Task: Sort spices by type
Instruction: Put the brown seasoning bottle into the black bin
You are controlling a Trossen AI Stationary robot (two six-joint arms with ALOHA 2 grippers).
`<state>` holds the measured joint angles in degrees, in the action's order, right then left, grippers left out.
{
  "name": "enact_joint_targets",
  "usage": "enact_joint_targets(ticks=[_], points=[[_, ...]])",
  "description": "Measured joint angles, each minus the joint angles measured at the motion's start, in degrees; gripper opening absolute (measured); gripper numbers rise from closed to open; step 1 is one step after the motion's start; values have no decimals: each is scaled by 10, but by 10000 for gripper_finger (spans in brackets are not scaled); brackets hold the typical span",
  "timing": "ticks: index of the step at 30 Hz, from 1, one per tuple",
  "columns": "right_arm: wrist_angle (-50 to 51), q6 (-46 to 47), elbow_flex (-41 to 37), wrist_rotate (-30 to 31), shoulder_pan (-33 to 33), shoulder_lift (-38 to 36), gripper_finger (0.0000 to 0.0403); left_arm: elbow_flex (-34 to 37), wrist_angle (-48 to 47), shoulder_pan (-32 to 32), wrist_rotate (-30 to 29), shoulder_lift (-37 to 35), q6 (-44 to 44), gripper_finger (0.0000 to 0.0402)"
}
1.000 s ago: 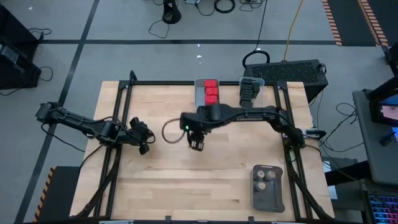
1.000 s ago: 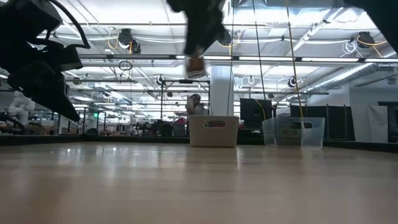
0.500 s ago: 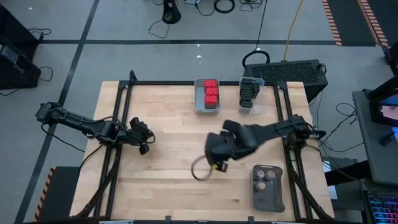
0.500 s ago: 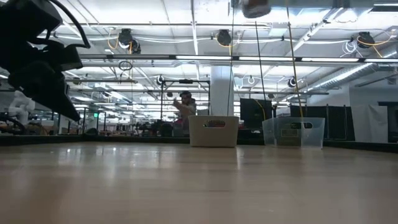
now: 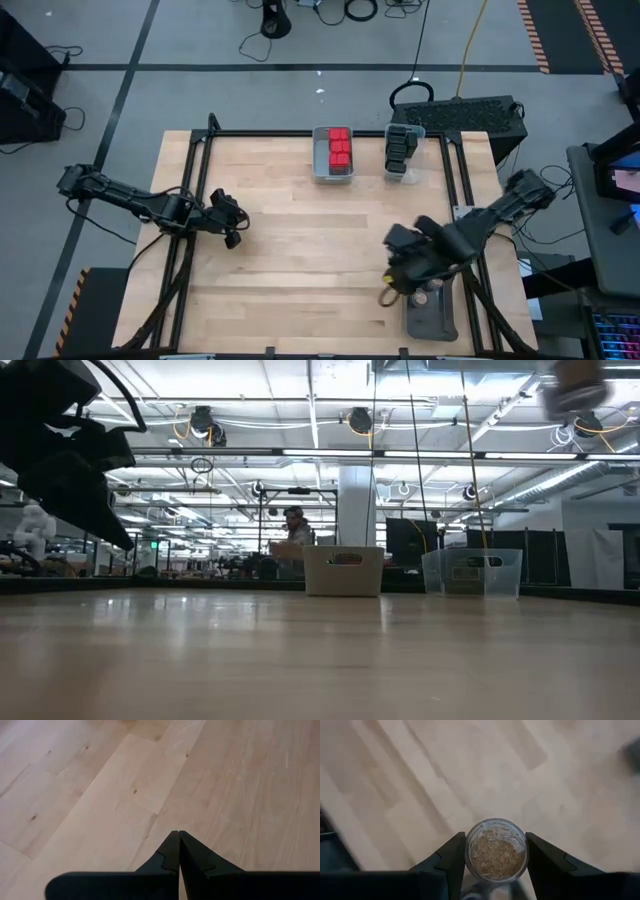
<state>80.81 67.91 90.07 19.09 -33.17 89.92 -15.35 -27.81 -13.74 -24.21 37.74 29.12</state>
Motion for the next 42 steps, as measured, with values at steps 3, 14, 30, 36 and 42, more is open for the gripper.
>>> enact_joint_targets(ticks=[3, 14, 30, 36, 42], points=[[-45, 85, -72, -1, -40, -55, 159, 0, 0, 0, 0, 0, 0, 8], [-55, 295, -140, -10, -184, -77, 159, 0, 1, 0, -4, 0, 0, 8], [-20, 498, -141, -12, -312, 33, 159, 0, 12, 0, -7, 0, 2, 8], [-3, 544, -141, -12, -335, 83, 159, 0, 32, 0, -7, 0, 1, 8], [-4, 579, -141, -12, -346, 126, 159, 0, 35, 0, -7, 0, 1, 8]])
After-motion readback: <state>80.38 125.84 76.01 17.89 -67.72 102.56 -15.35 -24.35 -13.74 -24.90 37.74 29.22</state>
